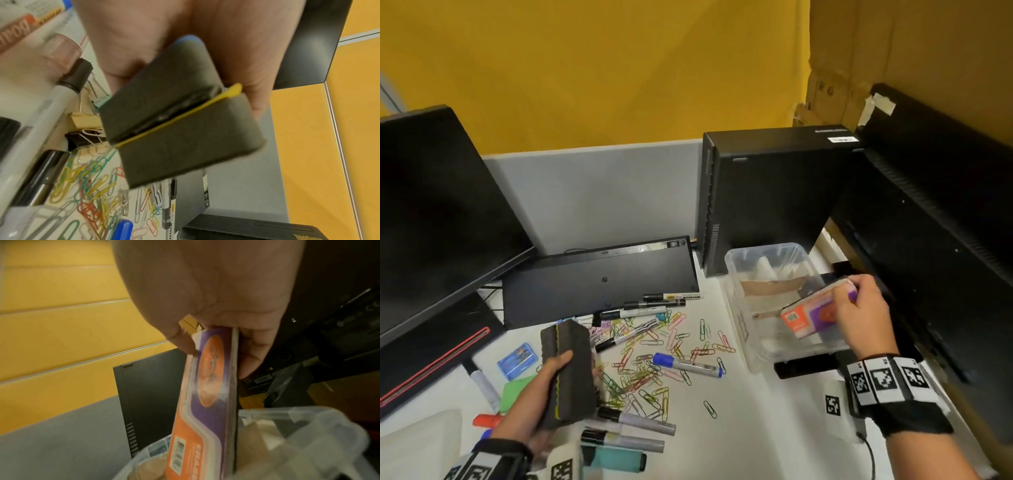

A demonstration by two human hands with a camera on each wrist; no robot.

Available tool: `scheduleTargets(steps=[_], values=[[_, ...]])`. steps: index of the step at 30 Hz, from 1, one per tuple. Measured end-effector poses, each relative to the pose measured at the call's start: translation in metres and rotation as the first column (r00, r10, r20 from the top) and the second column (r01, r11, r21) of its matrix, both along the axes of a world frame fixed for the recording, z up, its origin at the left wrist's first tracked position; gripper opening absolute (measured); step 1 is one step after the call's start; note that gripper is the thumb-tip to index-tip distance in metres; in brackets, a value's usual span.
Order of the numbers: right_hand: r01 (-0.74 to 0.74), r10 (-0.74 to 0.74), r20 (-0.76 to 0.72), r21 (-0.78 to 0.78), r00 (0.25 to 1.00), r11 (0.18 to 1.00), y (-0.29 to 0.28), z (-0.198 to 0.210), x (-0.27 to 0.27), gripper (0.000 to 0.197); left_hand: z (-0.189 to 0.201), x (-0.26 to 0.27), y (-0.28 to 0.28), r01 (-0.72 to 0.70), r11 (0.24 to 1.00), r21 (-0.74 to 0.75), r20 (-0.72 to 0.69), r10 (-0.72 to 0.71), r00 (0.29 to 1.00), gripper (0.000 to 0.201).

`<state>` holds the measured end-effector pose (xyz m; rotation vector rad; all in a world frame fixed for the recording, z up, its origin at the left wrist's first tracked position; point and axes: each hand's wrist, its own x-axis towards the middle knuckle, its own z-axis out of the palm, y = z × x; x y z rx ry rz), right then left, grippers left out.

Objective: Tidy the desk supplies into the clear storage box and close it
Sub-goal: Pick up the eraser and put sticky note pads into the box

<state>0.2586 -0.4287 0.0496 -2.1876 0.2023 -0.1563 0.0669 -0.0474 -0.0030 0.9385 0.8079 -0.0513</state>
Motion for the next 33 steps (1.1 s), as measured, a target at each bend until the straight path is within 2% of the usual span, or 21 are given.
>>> scheduleTargets(steps=[4, 8, 11, 13, 18, 21, 24, 26, 28, 30, 32, 33], values=[[-0.041, 0.019, -0.145, -0.151, 0.989, 0.988, 0.007, -0.013, 0.000, 0.020, -0.006, 0.003, -0.001, -0.005, 0.999, 0.054, -0.007, 0.005, 1.000, 0.031], [-0.133, 0.048, -0.371, -0.206, 0.927, 0.970, 0.016, -0.031, 0.011, 0.031, -0.004, 0.006, -0.007, 0.034, 0.994, 0.099, 0.007, -0.035, 0.999, 0.039], [-0.111, 0.018, -0.403, -0.210, 0.915, 0.971, 0.022, -0.040, 0.020, 0.039, -0.004, 0.006, -0.009, 0.053, 0.990, 0.134, 0.029, -0.058, 0.998, 0.052], [-0.150, 0.027, -0.422, -0.261, 0.906, 0.954, 0.026, -0.046, 0.025, 0.036, -0.005, 0.004, -0.009, 0.064, 0.988, 0.144, 0.038, -0.070, 0.997, 0.055], [-0.273, 0.006, -0.501, -0.463, 0.866, 0.843, 0.033, -0.063, 0.032, 0.020, -0.007, 0.001, -0.011, 0.092, 0.979, 0.180, 0.071, -0.107, 0.992, 0.051], [-0.291, -0.012, -0.504, -0.518, 0.864, 0.804, 0.033, -0.065, 0.033, 0.024, -0.007, -0.001, -0.011, 0.113, 0.973, 0.201, 0.083, -0.132, 0.988, 0.047], [-0.461, 0.052, -0.605, -0.545, 0.794, 0.700, 0.033, -0.058, 0.032, 0.032, -0.009, -0.003, -0.011, 0.138, 0.970, 0.201, 0.082, -0.157, 0.984, 0.051], [-0.511, 0.059, -0.644, -0.544, 0.763, 0.665, 0.034, -0.050, 0.027, 0.034, -0.008, -0.003, -0.013, 0.143, 0.970, 0.197, 0.086, -0.163, 0.983, 0.050], [-0.491, 0.025, -0.633, -0.575, 0.774, 0.655, 0.036, -0.039, 0.019, 0.031, -0.007, -0.002, -0.015, 0.148, 0.968, 0.202, 0.092, -0.169, 0.981, 0.048], [-0.389, -0.027, -0.539, -0.640, 0.842, 0.662, 0.040, -0.023, 0.008, 0.026, -0.003, -0.001, -0.020, 0.151, 0.966, 0.208, 0.110, -0.177, 0.978, 0.047], [-0.327, 0.084, -0.384, -0.627, 0.919, 0.708, 0.048, -0.010, -0.005, 0.025, 0.000, 0.001, -0.024, 0.164, 0.959, 0.231, 0.146, -0.200, 0.969, 0.061], [-0.349, 0.198, -0.318, -0.539, 0.927, 0.767, 0.055, -0.003, -0.013, 0.026, 0.002, 0.003, -0.026, 0.183, 0.951, 0.250, 0.153, -0.226, 0.962, 0.077]])
